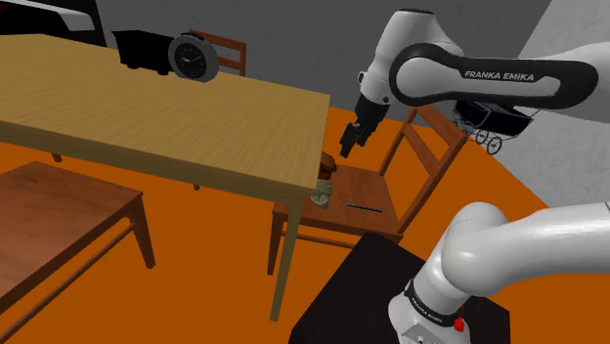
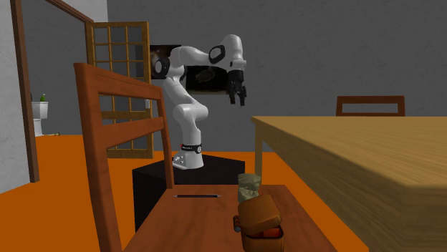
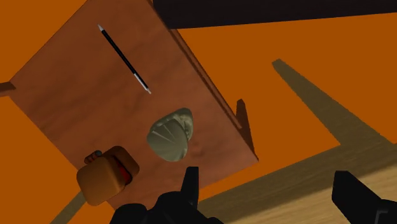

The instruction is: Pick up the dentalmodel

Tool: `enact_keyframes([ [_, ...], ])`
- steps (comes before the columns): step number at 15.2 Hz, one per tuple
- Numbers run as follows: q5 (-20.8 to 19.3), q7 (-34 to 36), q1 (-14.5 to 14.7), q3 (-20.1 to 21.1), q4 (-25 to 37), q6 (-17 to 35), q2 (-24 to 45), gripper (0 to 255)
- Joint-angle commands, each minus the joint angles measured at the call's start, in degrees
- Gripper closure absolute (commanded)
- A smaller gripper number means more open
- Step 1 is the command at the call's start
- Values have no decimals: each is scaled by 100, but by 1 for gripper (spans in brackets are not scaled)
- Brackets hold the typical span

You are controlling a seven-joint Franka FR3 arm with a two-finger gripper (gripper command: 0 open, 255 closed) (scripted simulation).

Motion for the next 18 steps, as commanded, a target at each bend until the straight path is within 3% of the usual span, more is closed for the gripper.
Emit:
enact_keyframes([
  [1,-67,-103,-67,-177,-206,468,229,0],
  [12,-161,-764,-284,-1155,-728,2824,1957,0],
  [18,374,-1479,-120,-1760,-563,4050,3340,0],
])
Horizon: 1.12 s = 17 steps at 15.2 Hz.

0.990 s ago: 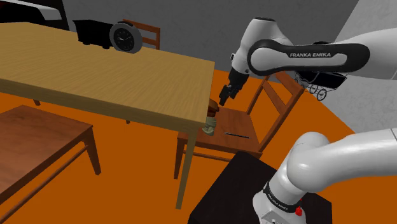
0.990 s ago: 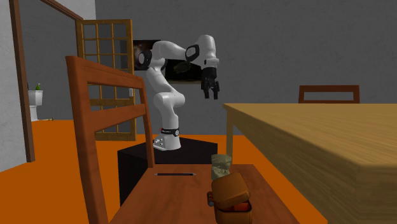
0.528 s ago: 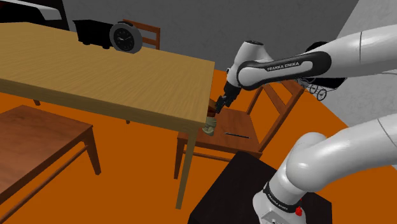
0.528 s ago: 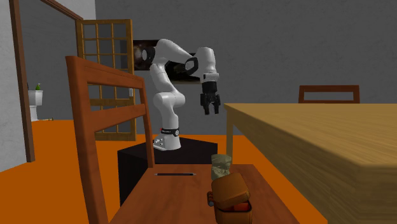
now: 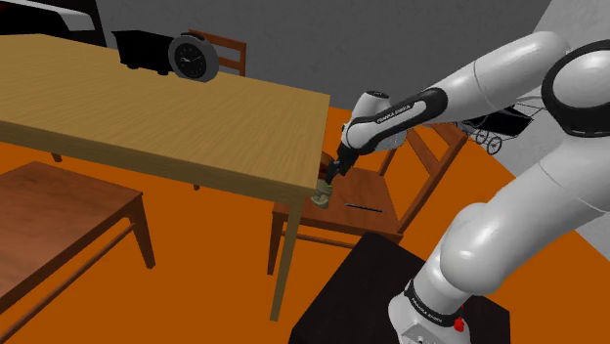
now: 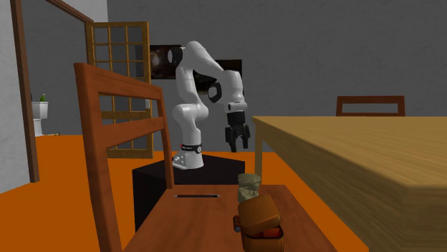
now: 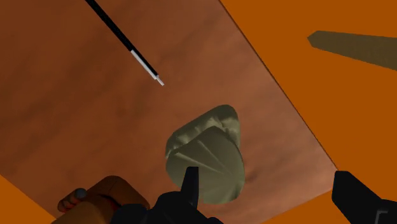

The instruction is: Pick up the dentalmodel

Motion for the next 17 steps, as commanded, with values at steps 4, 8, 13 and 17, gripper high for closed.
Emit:
enact_keyframes([
  [4,1179,-1113,244,-447,310,917,1311,0],
  [8,1880,-1686,224,-392,436,1212,1814,0],
  [13,2664,-2291,104,-136,478,1593,2314,0],
  [17,2630,-2262,103,-136,471,1585,2295,255],
])
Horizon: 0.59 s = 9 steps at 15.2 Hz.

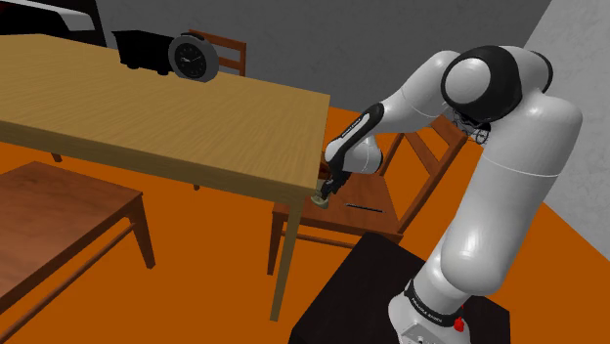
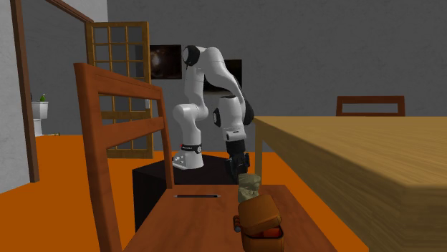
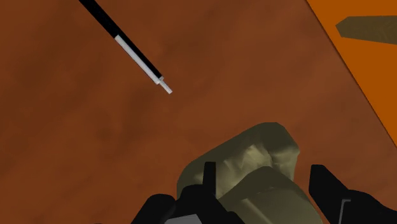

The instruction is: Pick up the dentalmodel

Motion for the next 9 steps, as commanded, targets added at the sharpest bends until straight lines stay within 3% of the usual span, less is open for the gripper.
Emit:
enact_keyframes([
  [1,10,-7,-1,6,-1,6,8,255],
  [8,39,-33,-12,16,7,15,27,255],
  [9,-106,79,27,-48,-6,-51,-63,255],
])
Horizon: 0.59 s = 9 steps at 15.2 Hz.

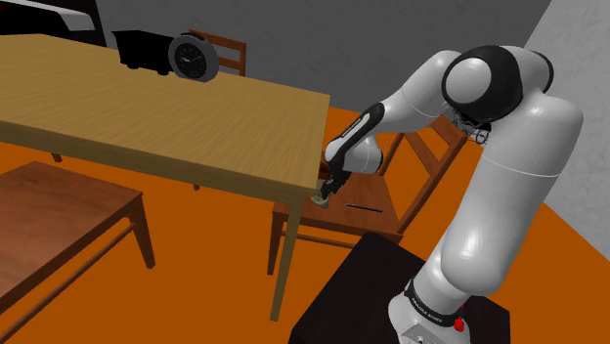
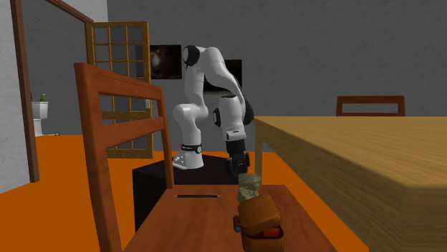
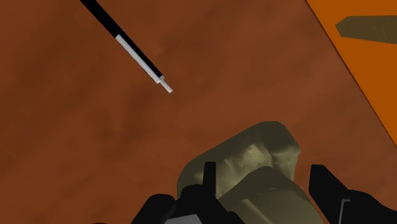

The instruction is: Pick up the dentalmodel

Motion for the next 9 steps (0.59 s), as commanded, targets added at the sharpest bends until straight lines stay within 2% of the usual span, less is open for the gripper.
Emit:
enact_keyframes([
  [1,-220,166,55,-95,-19,-101,-136,255],
  [9,-1231,942,143,-349,-23,-686,-833,255],
])
